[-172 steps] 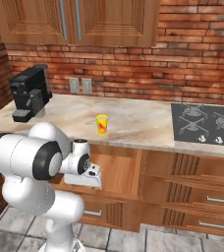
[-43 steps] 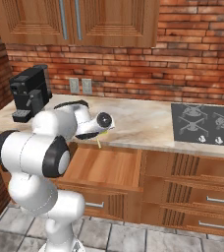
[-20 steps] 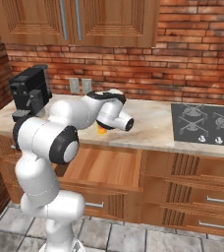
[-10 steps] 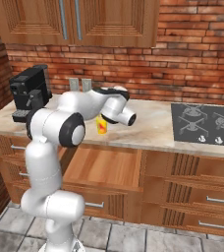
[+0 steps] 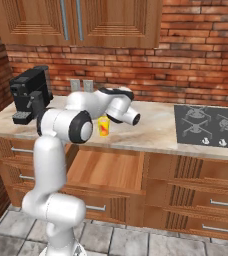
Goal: Pick up the straw from the right drawer and put it inside the smoothie cup.
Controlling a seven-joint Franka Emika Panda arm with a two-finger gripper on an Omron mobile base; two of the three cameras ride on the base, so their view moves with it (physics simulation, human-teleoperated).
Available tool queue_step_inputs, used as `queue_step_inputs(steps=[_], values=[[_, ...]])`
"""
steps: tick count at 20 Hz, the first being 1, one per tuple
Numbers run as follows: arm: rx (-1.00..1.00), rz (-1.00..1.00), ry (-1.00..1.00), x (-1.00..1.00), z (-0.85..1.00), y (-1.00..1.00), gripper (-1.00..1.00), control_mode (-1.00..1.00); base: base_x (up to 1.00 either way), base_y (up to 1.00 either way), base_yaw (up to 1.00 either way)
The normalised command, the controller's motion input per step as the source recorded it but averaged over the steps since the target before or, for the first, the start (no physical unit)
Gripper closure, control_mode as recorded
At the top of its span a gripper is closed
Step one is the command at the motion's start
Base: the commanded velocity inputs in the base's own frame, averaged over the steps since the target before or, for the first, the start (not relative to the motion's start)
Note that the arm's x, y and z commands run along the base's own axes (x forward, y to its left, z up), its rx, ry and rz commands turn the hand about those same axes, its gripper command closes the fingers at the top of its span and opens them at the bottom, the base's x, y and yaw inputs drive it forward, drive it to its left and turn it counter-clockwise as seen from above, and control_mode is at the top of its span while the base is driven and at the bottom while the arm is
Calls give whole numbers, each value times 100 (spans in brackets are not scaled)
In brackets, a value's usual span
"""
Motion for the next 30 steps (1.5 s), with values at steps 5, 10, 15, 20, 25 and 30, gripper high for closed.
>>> queue_step_inputs(steps=[5,10,15,20,25,30], values=[[0,0,2,30,-38,0,100,-100,0,0,0],[0,0,2,24,-34,0,100,-100,0,0,0],[0,0,2,23,-24,0,100,-100,0,0,0],[0,0,1,16,-25,4,100,-100,0,0,0],[0,0,0,-7,-19,4,100,-100,0,0,0],[-1,0,0,-40,-9,7,-100,-100,0,0,0]])
